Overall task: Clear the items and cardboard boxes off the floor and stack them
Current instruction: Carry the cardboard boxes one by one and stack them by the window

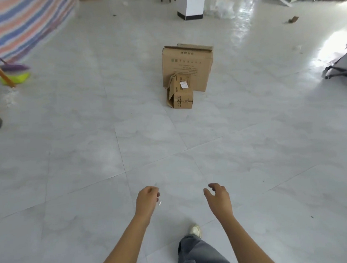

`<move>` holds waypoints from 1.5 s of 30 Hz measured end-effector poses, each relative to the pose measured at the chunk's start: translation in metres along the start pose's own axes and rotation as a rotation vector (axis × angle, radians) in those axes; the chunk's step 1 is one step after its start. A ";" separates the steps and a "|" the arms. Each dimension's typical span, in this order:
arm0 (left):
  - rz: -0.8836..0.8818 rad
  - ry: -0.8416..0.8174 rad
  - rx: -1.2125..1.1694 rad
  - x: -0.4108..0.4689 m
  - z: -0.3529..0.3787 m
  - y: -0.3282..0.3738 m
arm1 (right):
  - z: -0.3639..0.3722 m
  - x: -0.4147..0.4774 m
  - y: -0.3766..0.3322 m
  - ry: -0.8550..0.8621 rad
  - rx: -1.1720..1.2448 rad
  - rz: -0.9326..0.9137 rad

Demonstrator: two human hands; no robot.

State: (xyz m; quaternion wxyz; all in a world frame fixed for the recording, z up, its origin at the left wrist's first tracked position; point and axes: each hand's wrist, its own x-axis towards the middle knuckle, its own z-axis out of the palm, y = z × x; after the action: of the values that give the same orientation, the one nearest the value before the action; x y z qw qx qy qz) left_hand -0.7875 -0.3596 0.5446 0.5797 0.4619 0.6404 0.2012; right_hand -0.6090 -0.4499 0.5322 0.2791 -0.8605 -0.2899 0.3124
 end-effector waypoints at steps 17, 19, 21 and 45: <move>-0.124 0.149 -0.085 0.225 0.064 0.144 | -0.017 0.280 -0.106 -0.113 -0.130 -0.011; -0.120 0.150 -0.139 0.271 0.061 0.178 | -0.012 0.321 -0.135 -0.110 -0.167 -0.027; -0.083 0.146 -0.171 0.316 0.055 0.219 | -0.009 0.361 -0.166 -0.106 -0.188 -0.027; -0.092 0.163 -0.109 0.643 0.190 0.506 | -0.107 0.787 -0.335 0.003 -0.024 0.021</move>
State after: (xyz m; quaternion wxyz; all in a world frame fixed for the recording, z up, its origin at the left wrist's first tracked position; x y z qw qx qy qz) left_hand -0.3659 0.3673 0.5409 0.5585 0.3820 0.6941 0.2458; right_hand -0.1415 0.2745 0.5273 0.2658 -0.8673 -0.2841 0.3106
